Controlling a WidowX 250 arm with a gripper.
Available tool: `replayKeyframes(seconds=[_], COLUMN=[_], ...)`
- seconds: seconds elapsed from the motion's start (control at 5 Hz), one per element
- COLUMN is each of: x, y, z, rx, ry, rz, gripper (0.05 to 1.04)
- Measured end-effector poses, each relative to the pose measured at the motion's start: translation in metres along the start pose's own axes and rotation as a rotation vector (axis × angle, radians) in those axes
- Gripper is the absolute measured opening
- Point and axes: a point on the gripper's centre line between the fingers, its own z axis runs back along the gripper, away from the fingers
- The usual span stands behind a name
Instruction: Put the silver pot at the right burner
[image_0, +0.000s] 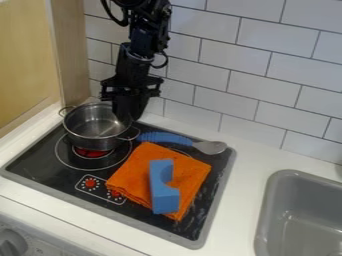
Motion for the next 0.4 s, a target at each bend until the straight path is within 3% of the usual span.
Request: replayKeyframes(seconds=[0.2,0.4], x=[-0.0001,-0.0006], y=[-0.0003,-0.0012], z=[0.0000,-0.0009], rx=[-0.002,-0.013], ry=[0.000,-0.002], rz=[0.008,0.008], gripper=[0.787,1.012])
